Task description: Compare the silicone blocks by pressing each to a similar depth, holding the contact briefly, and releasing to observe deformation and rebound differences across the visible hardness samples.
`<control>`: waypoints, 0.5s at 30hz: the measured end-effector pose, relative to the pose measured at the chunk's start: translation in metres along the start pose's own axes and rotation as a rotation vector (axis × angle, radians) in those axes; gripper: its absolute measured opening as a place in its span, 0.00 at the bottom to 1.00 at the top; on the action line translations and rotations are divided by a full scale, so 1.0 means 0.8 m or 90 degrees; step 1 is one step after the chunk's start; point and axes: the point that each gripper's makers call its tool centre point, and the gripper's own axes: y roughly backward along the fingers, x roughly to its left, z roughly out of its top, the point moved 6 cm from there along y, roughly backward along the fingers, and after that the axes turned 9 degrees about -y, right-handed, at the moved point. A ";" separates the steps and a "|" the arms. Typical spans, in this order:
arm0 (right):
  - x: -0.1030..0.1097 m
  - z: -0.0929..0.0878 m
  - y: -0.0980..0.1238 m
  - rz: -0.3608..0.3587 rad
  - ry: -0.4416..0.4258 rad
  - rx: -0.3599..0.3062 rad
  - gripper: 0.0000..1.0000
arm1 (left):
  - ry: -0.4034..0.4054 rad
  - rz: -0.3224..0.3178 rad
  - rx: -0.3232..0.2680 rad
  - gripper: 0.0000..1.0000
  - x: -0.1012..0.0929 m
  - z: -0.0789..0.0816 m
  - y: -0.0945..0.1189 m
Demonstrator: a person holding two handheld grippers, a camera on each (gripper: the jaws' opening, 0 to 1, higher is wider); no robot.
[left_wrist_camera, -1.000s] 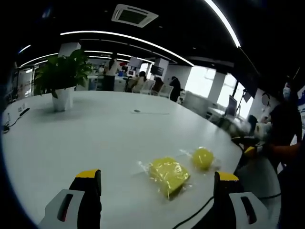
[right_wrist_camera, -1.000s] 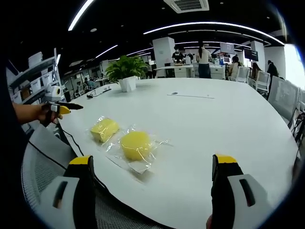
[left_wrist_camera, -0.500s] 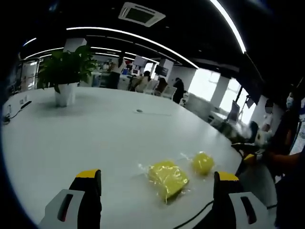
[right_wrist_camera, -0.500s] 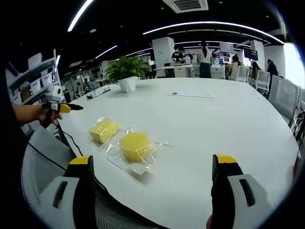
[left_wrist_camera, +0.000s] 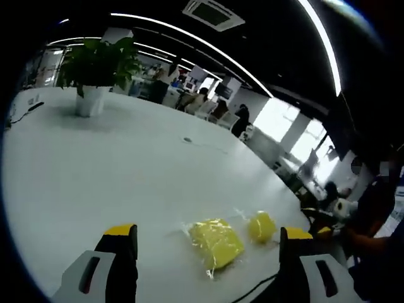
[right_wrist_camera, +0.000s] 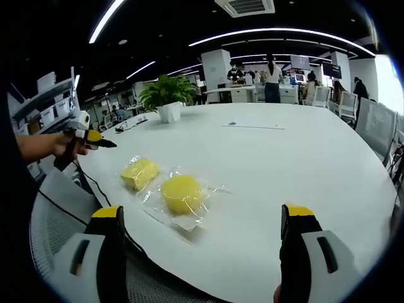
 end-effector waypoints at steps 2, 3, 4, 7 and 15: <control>0.000 -0.001 0.001 -0.001 0.001 0.001 0.96 | 0.012 0.003 0.022 0.95 0.004 -0.004 -0.007; 0.000 -0.001 0.001 -0.001 0.000 0.002 0.96 | 0.024 0.001 0.032 0.94 0.006 -0.007 -0.010; 0.000 -0.002 0.001 -0.001 0.001 0.003 0.96 | 0.046 -0.007 0.048 0.94 0.006 -0.010 -0.013; 0.001 -0.002 0.002 0.001 0.000 0.002 0.96 | 0.059 -0.020 0.039 0.93 0.009 -0.006 -0.020; 0.005 -0.006 0.005 0.002 -0.003 0.004 0.96 | 0.087 -0.095 0.042 0.79 0.010 -0.005 -0.041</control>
